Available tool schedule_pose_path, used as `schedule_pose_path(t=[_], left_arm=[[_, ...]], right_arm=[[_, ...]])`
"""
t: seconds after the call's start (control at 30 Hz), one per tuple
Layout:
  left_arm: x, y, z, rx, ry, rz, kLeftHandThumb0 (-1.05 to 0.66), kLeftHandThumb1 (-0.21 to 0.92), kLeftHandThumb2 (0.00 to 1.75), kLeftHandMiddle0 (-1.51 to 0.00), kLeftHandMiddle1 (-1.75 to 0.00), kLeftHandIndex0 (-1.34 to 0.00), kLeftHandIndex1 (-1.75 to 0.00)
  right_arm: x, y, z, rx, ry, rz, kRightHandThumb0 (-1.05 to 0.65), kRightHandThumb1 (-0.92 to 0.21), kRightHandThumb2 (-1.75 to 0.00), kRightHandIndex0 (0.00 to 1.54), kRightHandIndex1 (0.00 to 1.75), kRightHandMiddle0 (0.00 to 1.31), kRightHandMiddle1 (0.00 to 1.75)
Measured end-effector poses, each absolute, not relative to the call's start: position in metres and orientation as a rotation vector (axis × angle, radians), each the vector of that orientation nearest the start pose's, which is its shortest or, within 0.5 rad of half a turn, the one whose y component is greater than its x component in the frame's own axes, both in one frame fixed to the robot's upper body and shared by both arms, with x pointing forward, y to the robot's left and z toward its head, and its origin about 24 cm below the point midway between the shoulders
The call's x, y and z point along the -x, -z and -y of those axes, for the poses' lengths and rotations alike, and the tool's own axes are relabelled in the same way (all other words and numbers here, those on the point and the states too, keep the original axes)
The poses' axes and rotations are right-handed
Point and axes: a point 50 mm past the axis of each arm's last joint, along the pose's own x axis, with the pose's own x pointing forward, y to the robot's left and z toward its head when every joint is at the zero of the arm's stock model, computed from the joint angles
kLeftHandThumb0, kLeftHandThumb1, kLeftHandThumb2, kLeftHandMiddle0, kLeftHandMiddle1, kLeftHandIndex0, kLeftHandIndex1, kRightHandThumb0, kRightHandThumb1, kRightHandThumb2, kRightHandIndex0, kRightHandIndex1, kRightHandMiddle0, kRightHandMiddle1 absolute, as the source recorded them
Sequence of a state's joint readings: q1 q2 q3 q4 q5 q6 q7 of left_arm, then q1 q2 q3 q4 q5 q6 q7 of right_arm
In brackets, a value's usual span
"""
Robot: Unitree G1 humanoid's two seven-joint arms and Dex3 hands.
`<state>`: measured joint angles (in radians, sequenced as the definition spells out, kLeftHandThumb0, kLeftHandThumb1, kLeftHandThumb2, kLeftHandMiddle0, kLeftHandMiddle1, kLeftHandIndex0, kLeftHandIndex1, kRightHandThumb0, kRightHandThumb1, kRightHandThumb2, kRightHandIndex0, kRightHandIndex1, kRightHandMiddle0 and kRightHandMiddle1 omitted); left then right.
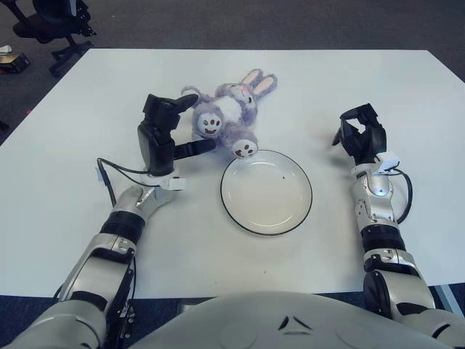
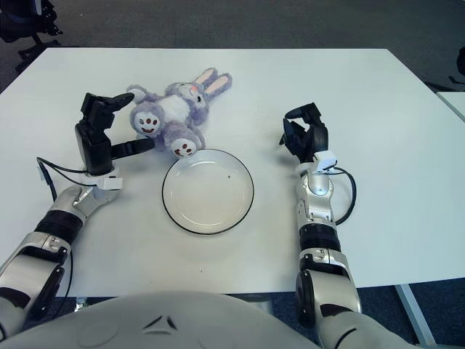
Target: Put the doll into the plate.
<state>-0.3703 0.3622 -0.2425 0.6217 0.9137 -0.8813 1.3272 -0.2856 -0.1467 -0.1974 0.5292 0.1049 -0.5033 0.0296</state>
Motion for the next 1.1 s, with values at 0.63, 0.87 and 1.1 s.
schedule_pose_path(t=[0.63, 0.87, 1.1], left_arm=[[-0.271, -0.075, -0.158, -0.558, -0.168, 1.105, 0.35, 0.92, 0.27, -0.45, -1.46, -0.23, -0.86], [-0.274, -0.074, -0.157, -0.606, -0.130, 1.083, 0.34, 0.92, 0.28, -0.44, -1.48, -0.22, -0.86], [-0.280, -0.072, -0.154, -0.695, -0.075, 1.043, -0.07, 0.87, 0.09, -0.30, -1.06, -0.24, -0.79]], right_arm=[[-0.295, -0.053, 0.213, 0.026, 0.143, 0.279, -0.36, -0.92, -0.38, 0.95, 1.75, 0.35, 1.60], [-0.295, -0.053, 0.212, 0.025, 0.141, 0.280, -0.36, -0.92, -0.38, 0.95, 1.75, 0.35, 1.60], [-0.295, -0.053, 0.212, 0.025, 0.140, 0.280, -0.36, -0.92, -0.38, 0.95, 1.75, 0.35, 1.60]])
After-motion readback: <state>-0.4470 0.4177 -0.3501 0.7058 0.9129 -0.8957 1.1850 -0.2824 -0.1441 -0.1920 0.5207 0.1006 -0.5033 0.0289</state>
